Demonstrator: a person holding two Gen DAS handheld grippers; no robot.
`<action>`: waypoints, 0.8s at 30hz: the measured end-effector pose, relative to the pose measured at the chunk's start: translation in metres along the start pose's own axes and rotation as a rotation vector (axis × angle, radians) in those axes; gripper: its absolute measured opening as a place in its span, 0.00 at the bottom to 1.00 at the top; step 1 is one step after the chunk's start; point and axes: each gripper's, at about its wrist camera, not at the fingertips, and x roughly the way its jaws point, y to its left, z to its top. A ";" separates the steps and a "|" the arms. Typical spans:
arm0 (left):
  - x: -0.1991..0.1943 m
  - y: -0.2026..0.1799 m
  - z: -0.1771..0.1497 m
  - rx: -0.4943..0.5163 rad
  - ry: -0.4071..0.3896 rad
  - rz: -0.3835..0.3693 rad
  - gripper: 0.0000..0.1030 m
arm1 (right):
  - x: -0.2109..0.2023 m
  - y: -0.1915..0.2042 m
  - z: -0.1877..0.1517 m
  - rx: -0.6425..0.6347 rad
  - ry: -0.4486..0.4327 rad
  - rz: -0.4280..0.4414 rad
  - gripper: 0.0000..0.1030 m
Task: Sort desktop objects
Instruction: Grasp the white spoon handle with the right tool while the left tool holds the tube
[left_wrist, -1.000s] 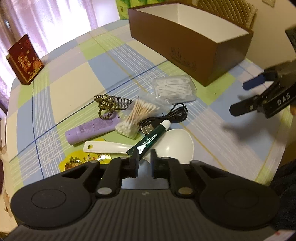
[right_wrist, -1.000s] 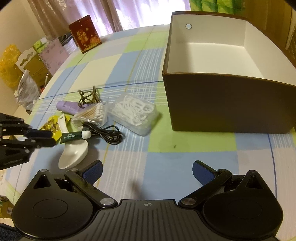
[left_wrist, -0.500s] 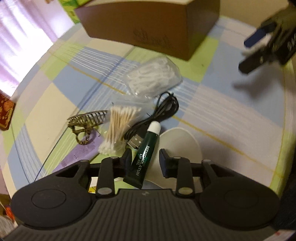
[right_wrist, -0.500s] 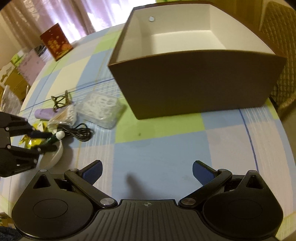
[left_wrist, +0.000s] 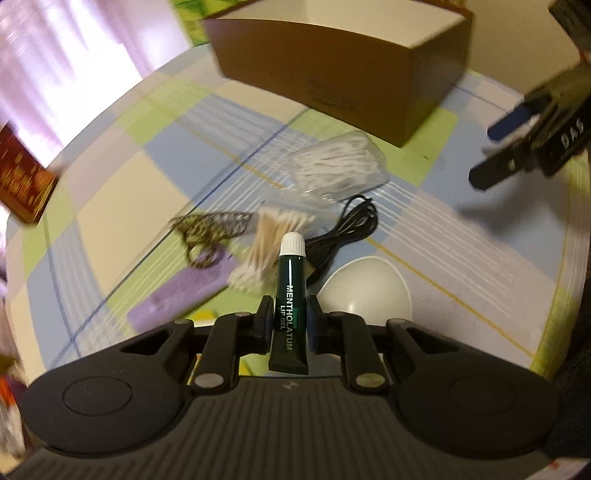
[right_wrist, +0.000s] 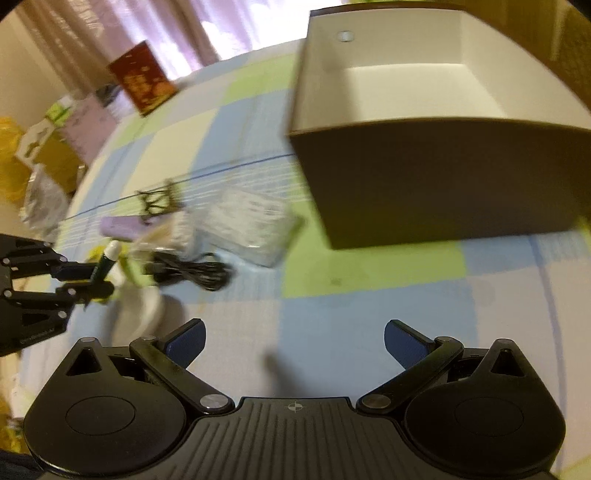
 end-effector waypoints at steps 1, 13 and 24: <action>-0.005 0.002 -0.004 -0.031 -0.003 0.005 0.15 | 0.002 0.004 0.002 -0.006 0.003 0.026 0.98; -0.042 0.022 -0.054 -0.332 -0.002 0.062 0.15 | 0.059 0.063 0.016 0.009 0.152 0.301 0.47; -0.059 0.025 -0.079 -0.430 -0.006 0.094 0.15 | 0.089 0.045 0.005 0.363 0.238 0.342 0.03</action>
